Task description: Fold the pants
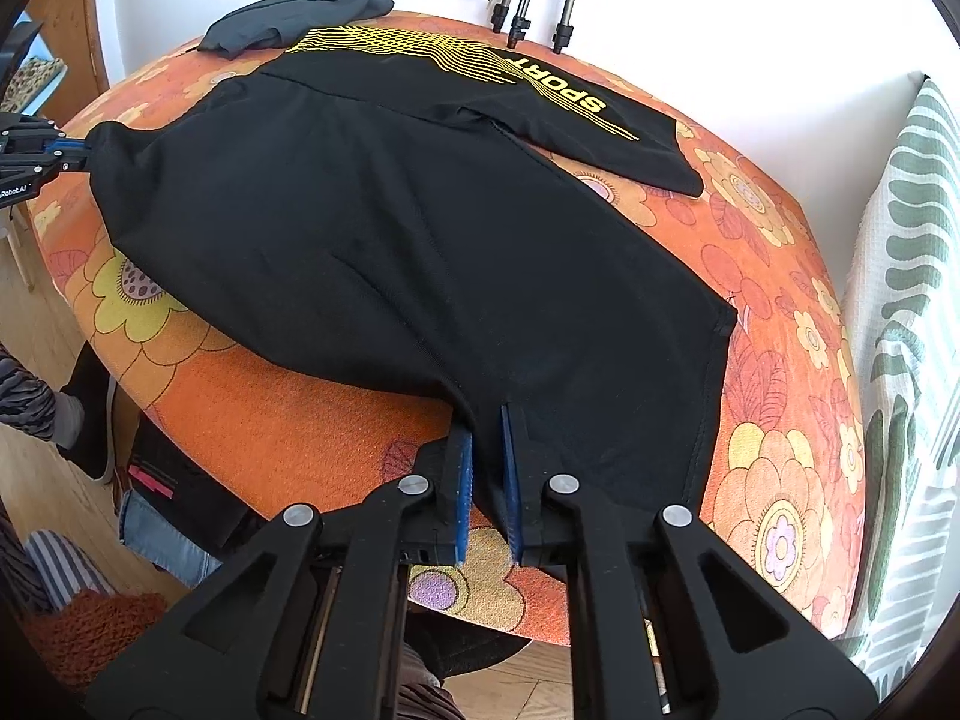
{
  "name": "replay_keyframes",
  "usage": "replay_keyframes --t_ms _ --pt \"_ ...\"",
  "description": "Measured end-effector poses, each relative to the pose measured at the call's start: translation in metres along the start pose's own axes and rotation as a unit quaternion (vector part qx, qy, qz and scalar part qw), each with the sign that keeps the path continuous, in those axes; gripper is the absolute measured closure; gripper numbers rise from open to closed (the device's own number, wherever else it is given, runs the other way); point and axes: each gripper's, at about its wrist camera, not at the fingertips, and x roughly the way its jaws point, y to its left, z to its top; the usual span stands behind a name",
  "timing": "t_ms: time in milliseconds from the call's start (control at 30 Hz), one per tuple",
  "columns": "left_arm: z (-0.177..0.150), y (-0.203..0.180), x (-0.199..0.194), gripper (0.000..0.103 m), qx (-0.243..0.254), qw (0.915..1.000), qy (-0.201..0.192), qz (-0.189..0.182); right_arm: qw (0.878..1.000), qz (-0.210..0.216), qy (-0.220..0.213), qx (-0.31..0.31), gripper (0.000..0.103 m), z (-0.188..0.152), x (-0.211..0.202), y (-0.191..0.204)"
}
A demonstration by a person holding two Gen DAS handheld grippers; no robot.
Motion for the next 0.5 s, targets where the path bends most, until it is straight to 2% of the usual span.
replay_keyframes --t_ms 233,500 --pt "0.006 0.013 -0.01 0.098 -0.027 0.9994 -0.009 -0.017 1.0 -0.006 -0.006 0.008 0.094 0.007 -0.001 -0.007" --pt "0.021 0.02 -0.026 0.099 -0.03 0.9987 -0.033 -0.024 0.999 -0.026 -0.03 0.016 0.094 0.025 -0.008 -0.019"
